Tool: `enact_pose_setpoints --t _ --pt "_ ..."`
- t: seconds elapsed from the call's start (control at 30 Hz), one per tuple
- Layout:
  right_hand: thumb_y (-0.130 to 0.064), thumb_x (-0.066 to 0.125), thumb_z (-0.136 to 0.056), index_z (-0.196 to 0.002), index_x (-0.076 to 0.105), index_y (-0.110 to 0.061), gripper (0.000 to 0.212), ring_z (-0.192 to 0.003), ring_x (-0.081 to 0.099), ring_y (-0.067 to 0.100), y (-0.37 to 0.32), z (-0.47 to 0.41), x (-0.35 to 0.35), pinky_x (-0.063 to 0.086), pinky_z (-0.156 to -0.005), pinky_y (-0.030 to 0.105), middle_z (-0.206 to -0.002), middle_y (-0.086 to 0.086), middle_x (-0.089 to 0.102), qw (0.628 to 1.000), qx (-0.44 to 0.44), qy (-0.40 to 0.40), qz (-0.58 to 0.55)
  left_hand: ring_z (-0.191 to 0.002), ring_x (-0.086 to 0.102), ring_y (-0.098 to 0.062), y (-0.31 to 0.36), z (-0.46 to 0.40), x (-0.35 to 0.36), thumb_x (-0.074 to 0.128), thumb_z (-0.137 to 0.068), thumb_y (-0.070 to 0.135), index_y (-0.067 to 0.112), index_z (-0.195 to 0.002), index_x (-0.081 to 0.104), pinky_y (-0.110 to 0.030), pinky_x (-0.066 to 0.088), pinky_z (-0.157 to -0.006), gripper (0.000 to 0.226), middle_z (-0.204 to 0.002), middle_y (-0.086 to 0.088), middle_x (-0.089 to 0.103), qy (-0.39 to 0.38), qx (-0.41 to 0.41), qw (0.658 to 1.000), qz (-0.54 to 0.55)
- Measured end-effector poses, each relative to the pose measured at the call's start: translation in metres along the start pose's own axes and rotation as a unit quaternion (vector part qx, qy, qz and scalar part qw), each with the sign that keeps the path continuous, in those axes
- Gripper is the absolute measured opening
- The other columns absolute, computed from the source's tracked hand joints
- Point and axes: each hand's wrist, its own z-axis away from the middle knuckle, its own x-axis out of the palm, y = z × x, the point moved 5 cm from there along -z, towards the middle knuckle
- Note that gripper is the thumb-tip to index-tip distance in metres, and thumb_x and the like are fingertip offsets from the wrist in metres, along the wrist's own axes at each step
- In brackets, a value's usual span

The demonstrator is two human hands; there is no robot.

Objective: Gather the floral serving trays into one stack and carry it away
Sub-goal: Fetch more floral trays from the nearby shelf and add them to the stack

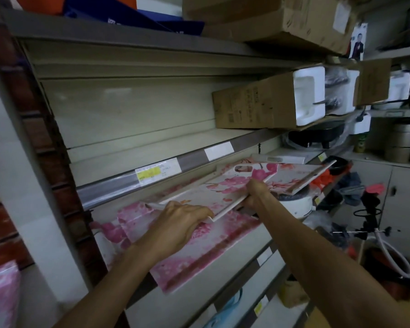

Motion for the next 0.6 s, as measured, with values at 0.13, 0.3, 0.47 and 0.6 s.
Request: enact_pose_setpoints --t 0.13,0.3,0.47,0.6 --pt "-0.008 0.034 -0.102 -0.092 0.047 -0.005 0.017 -0.086 0.067 0.037 -0.004 0.015 0.000 0.056 -0.083 0.057 -0.093 0.016 0.061 0.997 -0.053 0.047 0.021 -0.090 0.067 -0.011 0.007 0.007 -0.006 0.057 -0.096 0.017 0.030 -0.110 0.063 -0.035 0.048 -0.083 0.020 -0.105 0.015 0.071 0.038 0.005 0.998 0.040" --pt "-0.003 0.030 -0.099 -0.092 0.048 -0.003 0.019 -0.078 0.061 0.030 -0.013 0.032 -0.016 0.057 -0.081 0.048 -0.089 0.015 0.057 0.991 -0.100 0.087 0.017 -0.098 0.055 0.006 0.029 0.011 -0.022 0.053 -0.098 0.023 0.028 -0.117 0.062 -0.021 0.036 -0.089 0.022 -0.113 0.016 0.067 0.061 0.019 0.994 0.092" --pt "0.004 0.027 -0.097 -0.096 0.050 0.000 0.023 -0.070 0.058 0.023 -0.025 0.058 -0.049 0.057 -0.074 0.042 -0.083 0.009 0.054 0.986 -0.131 0.100 -0.011 -0.106 0.055 0.007 0.055 0.014 -0.032 0.042 -0.098 0.047 0.032 -0.120 0.061 -0.021 0.042 -0.094 0.033 -0.115 0.018 0.066 0.050 0.013 0.985 0.165" --pt "0.004 0.032 -0.097 -0.098 0.053 0.000 0.021 -0.084 0.065 0.028 -0.029 0.082 -0.080 0.056 -0.087 0.047 -0.098 0.013 0.062 0.984 -0.147 0.096 -0.024 -0.107 0.057 0.006 0.075 0.014 -0.040 0.040 -0.099 0.045 0.033 -0.115 0.063 -0.011 0.043 -0.090 0.031 -0.112 0.021 0.066 0.075 -0.020 0.969 0.233"
